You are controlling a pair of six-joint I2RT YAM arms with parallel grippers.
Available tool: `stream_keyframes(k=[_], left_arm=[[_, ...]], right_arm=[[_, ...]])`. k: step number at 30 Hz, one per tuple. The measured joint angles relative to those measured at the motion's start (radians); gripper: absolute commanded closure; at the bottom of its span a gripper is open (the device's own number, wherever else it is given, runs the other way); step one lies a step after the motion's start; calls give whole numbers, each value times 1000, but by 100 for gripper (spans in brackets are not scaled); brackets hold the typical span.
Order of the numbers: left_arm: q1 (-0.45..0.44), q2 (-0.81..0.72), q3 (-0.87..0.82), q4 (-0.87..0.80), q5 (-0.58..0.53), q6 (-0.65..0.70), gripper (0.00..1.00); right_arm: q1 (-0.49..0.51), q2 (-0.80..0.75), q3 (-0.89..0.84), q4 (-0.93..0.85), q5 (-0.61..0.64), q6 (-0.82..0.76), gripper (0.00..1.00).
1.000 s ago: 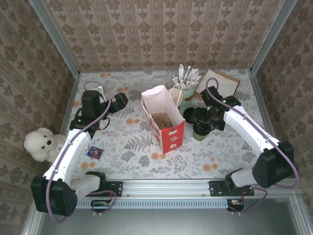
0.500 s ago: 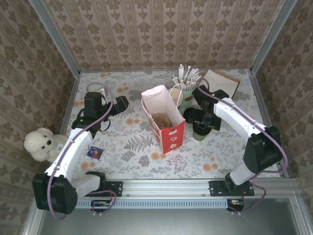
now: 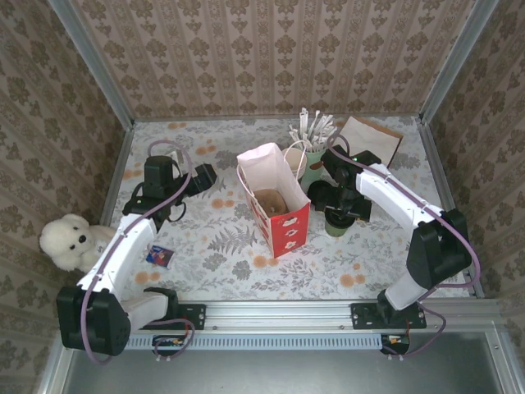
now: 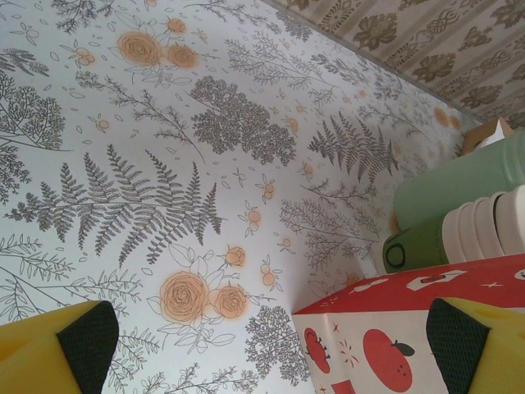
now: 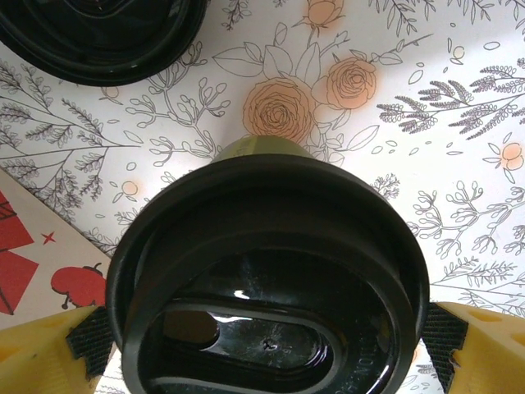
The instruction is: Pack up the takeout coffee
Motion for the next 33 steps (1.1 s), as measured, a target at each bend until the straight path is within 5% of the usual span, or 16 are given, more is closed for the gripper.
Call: stream_keyframes(k=[28,33], left_arm=[[0,0,0,0,1,0,0],[0,0,0,0,1,0,0]], right_arm=[[0,-45,-116,110,0,26,2],[0,-45,-116,107,1,26,16]])
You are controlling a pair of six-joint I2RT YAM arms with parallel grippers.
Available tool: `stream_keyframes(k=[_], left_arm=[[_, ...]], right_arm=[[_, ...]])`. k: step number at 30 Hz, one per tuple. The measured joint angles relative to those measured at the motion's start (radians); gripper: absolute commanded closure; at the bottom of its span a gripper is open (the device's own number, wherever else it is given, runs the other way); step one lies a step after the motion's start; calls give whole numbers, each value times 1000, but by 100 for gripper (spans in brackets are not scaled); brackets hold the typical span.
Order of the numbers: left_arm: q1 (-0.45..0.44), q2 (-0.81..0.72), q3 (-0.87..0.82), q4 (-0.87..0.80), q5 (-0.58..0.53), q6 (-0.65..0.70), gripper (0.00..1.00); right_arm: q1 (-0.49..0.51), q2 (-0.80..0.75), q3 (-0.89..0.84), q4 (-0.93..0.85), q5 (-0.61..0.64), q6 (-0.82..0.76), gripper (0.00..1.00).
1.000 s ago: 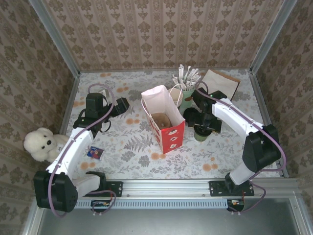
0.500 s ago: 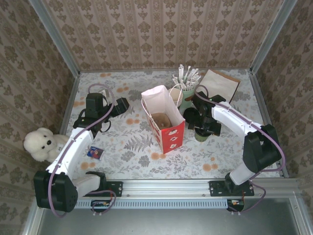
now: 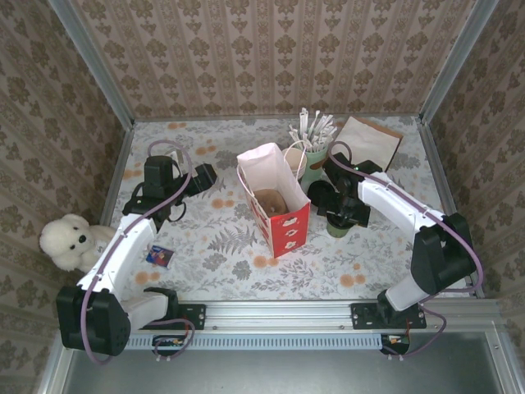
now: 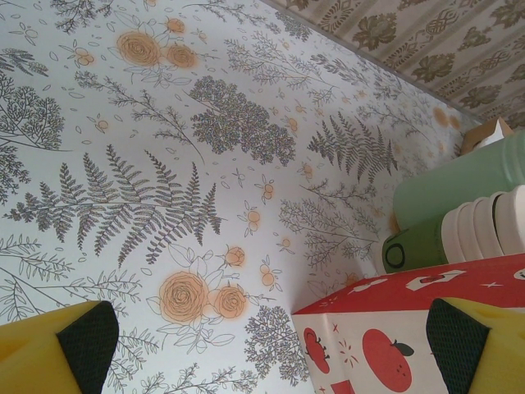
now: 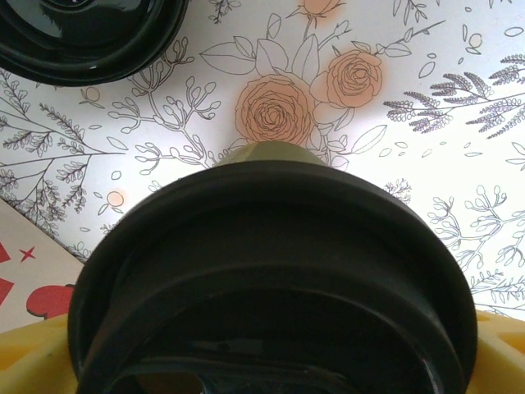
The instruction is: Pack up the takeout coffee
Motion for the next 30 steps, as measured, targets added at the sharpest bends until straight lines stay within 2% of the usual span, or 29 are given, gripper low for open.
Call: stream_keyframes(k=[6,12,18,25,30], left_arm=[[2,0,3,-3,11,1,0],[6,-1,81,-92,20,40,0],[6,-1,245,-209,64,69,0],[-6,46,462,-307,172,105,1],[-99,111,613,-409,191,152,1]], right_arm=[[0,0,3,-11,5,-11,29],[0,-19,87,-95,31,-87,29],[0,-69,257,-224,61,-196,33],[0,-90,488,-361,86,-280,32],[0,-90,652,-430,101,-308,33]])
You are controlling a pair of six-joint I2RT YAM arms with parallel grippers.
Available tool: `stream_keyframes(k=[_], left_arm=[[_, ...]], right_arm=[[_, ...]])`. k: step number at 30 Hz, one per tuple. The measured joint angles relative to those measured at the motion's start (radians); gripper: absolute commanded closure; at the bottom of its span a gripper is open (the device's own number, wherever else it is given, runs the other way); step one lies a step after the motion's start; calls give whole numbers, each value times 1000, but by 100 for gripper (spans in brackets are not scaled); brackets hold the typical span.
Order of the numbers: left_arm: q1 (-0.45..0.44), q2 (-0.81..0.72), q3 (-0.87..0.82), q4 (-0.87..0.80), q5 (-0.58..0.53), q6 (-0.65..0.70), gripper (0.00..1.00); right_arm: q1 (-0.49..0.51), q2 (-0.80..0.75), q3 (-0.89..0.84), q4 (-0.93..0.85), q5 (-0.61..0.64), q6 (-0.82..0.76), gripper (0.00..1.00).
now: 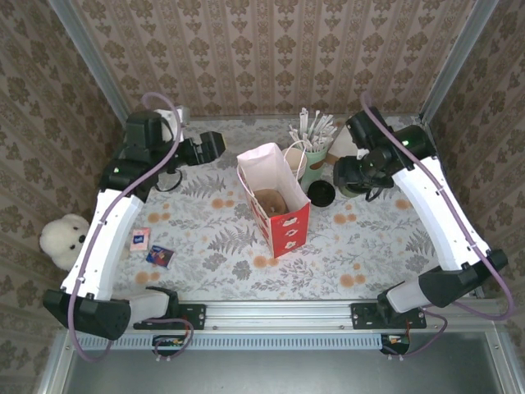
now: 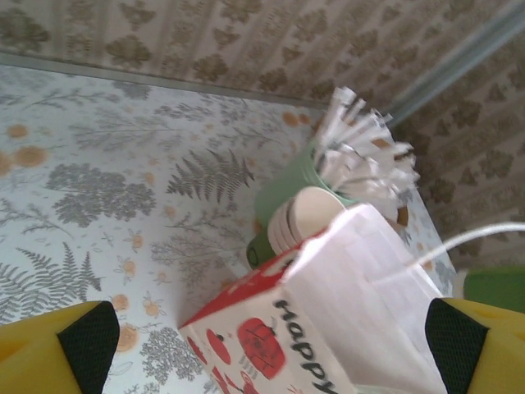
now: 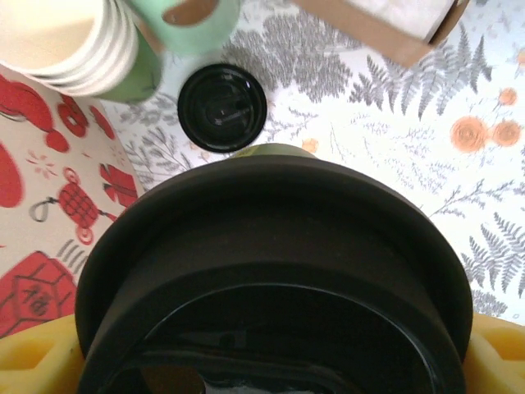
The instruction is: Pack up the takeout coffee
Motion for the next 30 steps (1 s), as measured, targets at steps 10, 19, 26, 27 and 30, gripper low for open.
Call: stream_keyframes(k=[10,19,26,27,30], left_arm=[[-160,23,147,-203,-53,80,6],[-159,36,142,-279,-32,114,15],[-159,59,142,-279,25,140,27],[-159,60,142,-279,31,142,29],[-160,60,142,-278,45,145,33]], right_arm=[[13,189,622,-121,-6,-27,33],[39,259,675,-154,-138,15,34],[122,163,628,-155,-161,84,34],[138,138,611,-154,-160,96,34],[176,90,583,-155,-157,124,34]])
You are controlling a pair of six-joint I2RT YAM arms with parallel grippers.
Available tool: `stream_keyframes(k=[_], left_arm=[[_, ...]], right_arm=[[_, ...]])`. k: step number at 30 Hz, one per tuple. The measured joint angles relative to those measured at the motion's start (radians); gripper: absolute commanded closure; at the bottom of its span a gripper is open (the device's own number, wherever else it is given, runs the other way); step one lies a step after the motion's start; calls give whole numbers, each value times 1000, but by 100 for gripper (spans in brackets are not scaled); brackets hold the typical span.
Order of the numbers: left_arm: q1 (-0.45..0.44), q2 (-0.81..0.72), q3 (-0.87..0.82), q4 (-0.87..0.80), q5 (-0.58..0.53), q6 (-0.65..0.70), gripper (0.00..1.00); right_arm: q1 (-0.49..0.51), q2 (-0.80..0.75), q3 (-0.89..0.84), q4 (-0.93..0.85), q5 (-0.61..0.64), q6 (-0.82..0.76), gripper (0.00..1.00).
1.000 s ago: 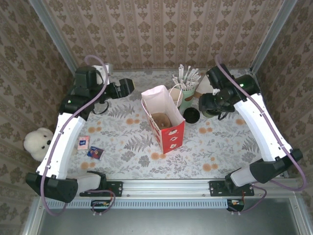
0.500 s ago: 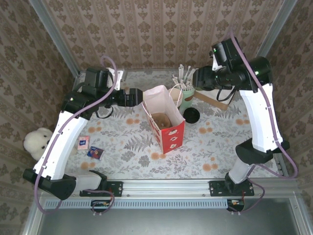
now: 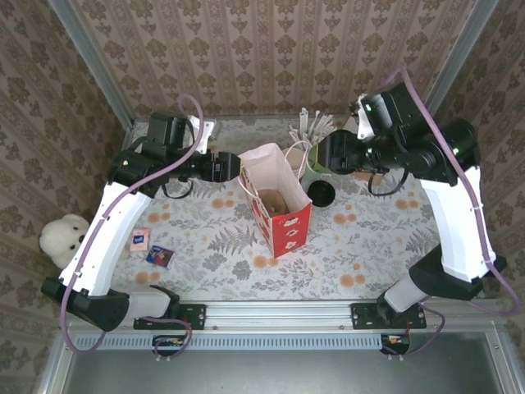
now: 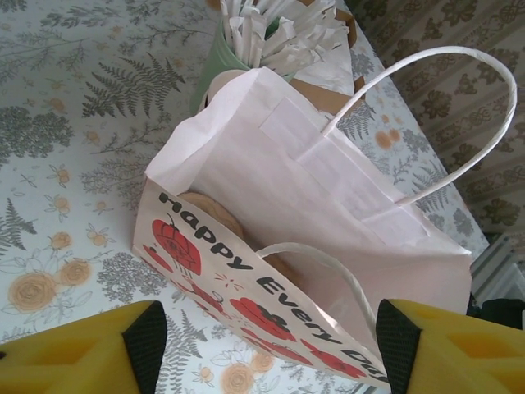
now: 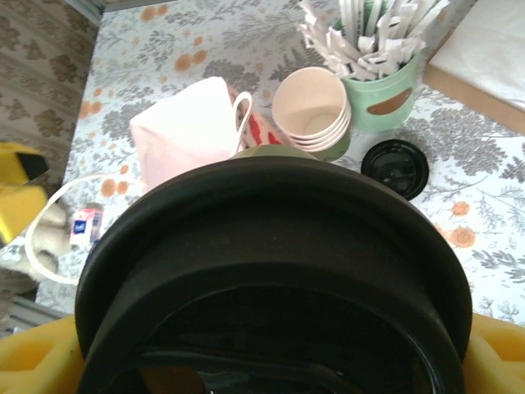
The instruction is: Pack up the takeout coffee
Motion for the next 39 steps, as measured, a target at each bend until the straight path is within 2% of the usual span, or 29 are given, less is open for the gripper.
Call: stream_keyframes(k=[7,12,18,24,29,34,35,36,37,38,39], left_arm=[[-11,0,-9,4,20,0,39],[-11,0,-35,8,26,-1,43],[-11,-4,-50,6,26,0,55],[-11,-18,-55,5,26,0,66],[-11,-26,-56,-3,26,5,81],[-11,-32,-62,-10,30,6,86],[-11,-33,-63,-11,33,6,85],[-11,-35,-63,-11,38,6,73],[-11,-36,-63,-11,43,2,51],[-11,-38,-63,-10,45,4,41],[-11,-41,-64,-11,49,4,36]], right_arm=[[97,-33,-27,0,20,43,34],[184,54,-12,0,21,51,34],[243,192,8,0,34,75,34],[318,244,9,0,68,129,34],[331,302,9,0,162,158,34],[338,353,11,0,212,169,35],[341,362,16,0,212,169,35],[346,373,21,0,212,169,35],[351,383,24,0,212,168,35],[354,389,25,0,212,168,35],[357,397,26,0,212,168,35]])
